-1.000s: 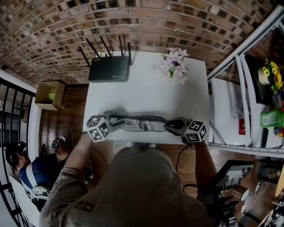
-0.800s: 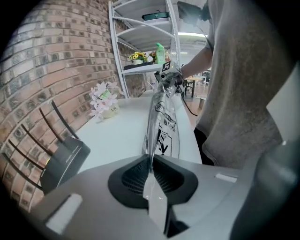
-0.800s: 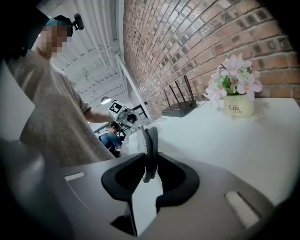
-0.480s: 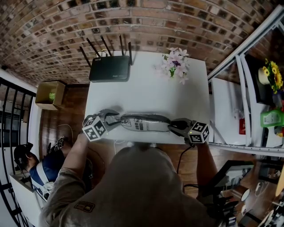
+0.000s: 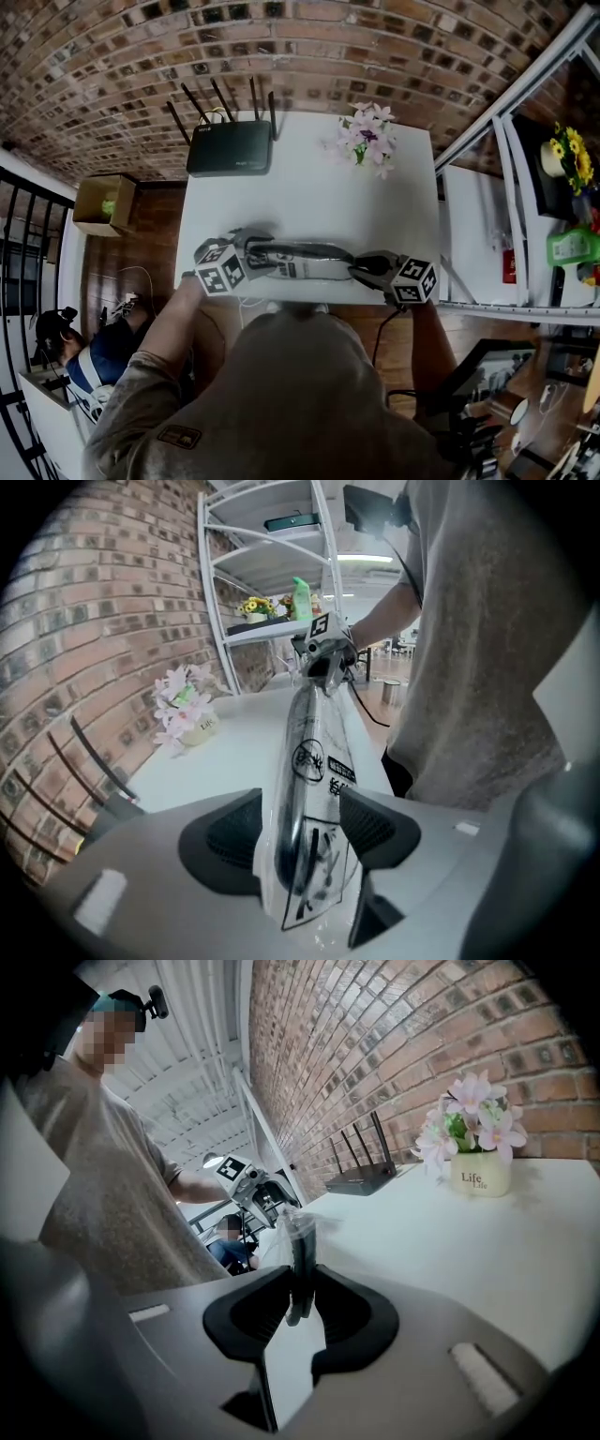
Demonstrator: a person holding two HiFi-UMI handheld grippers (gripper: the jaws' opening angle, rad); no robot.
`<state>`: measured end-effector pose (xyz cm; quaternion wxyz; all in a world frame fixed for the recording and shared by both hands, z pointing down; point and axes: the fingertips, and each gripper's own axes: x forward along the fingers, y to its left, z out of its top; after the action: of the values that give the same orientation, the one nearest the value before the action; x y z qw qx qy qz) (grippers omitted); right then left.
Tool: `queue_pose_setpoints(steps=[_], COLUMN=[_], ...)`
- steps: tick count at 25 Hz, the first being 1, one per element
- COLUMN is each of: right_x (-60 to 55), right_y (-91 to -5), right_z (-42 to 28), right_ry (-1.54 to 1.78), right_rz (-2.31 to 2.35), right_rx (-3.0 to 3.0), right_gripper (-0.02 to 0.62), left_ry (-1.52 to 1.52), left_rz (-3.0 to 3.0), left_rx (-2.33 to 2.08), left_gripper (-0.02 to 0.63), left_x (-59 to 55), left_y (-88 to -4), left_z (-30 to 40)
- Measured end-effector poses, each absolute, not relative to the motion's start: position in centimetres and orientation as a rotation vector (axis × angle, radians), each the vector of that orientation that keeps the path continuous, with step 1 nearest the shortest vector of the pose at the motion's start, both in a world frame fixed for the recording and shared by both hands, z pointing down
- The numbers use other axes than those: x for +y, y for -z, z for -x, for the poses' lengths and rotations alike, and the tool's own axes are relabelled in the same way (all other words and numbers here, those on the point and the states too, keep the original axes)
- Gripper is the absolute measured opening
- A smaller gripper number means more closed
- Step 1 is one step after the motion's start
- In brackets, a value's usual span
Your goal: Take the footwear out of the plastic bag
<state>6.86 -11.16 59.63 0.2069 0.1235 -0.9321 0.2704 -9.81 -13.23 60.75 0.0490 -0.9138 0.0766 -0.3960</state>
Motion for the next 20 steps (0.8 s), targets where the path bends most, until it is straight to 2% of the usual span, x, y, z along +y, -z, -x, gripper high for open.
queue_pose_setpoints(steps=[3,8,10,17,20], right_x=[-10.8,-11.0,-10.9,-10.7,-10.9], right_y=[-59.7,-59.6,-59.7,-60.2,-60.5], right_z=[-6.3,-6.7,-6.9,-6.8,-6.3], right_ry=[-0.736,-0.731,-0.733,-0.723,-0.702], right_rz=[-0.322,-0.336,-0.338,-0.316,-0.3], right_rx=[-2.593,-2.592,-2.589,-2.567,-2.55], right_gripper=[0.094,0.094,0.094,0.11,0.141], left_ry=[1.255,1.262,1.254,1.264,1.253], left_rz=[2.763,2.775,2.777,2.74,2.731], left_rx=[0.189,0.2,0.205,0.163,0.141], left_gripper=[0.249,0.14,0.116,0.107,0.103], left_x=[-12.9,-12.8,-12.7,-12.4,-12.2], left_y=[-61.7,-62.0,-61.9,-61.8,-61.7], left_z=[9.1,10.3,10.8,10.7,10.3])
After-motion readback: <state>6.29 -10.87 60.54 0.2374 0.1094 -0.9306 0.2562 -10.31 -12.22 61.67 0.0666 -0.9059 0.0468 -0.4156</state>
